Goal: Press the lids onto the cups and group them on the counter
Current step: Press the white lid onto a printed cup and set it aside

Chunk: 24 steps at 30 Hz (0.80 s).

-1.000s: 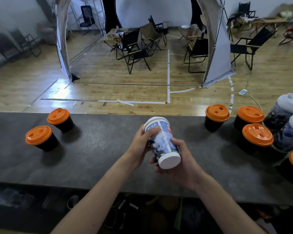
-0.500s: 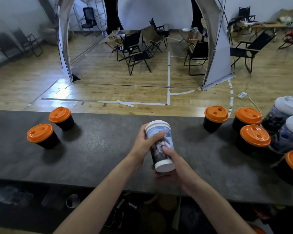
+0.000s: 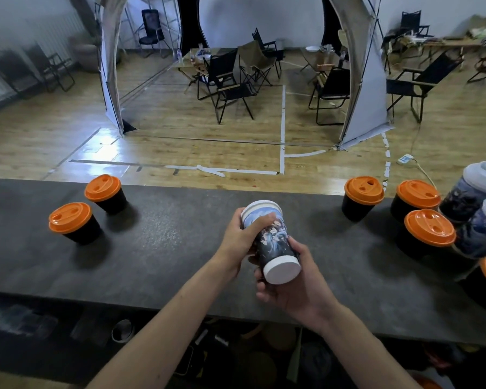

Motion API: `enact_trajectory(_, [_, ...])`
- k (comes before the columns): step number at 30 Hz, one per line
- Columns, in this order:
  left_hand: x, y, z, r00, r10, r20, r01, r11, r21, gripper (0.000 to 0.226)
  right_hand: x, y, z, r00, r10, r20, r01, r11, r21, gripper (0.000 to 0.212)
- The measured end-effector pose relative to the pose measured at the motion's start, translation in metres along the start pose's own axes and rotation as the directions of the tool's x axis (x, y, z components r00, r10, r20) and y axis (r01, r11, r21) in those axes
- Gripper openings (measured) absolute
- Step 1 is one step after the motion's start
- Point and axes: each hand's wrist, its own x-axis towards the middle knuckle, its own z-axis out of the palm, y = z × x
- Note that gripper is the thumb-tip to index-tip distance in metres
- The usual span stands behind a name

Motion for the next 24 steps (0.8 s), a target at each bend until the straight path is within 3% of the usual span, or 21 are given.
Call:
enact_trajectory(4, [0.002,0.001,0.000,0.999,-0.047,-0.024,0.049,0.996,0.078,0.048,0.000,0.000,0.002,0.999,0.016,0.047,-0.017,1.000,0.026,0.075])
enact_trajectory(9, [0.004,0.000,-0.009,0.951,-0.216,0.222,0.236,0.969,-0.067,0.071,-0.004,-0.005,0.011,0.997,0.039,0.064,-0.033,0.995,-0.089,0.072])
enact_trajectory(12, [0.011,-0.002,-0.009,0.985,-0.157,0.068,0.148,0.981,0.122,0.077,-0.003,-0.008,0.007,0.999,0.031,-0.044,-0.041,0.964,-0.262,0.084])
enact_trajectory(15, [0.013,0.002,-0.009,0.999,-0.002,-0.038,0.015,0.940,0.341,0.072,-0.004,-0.009,0.002,0.980,-0.030,-0.197,-0.036,0.946,-0.322,0.071])
enact_trajectory(17, [0.011,0.003,-0.006,1.000,0.011,0.029,-0.019,0.961,0.275,0.065,-0.007,-0.012,0.001,0.983,-0.035,-0.181,0.002,0.984,-0.179,0.061])
enact_trajectory(20, [0.005,-0.001,-0.001,0.995,-0.044,0.085,0.039,0.998,0.054,0.057,-0.010,-0.017,-0.002,0.999,0.016,-0.051,-0.011,0.996,0.088,0.070])
enact_trajectory(24, [0.007,-0.006,0.000,1.000,-0.007,-0.001,0.007,0.999,0.036,0.072,-0.007,-0.012,-0.007,0.992,-0.038,-0.121,0.029,0.996,-0.079,0.067])
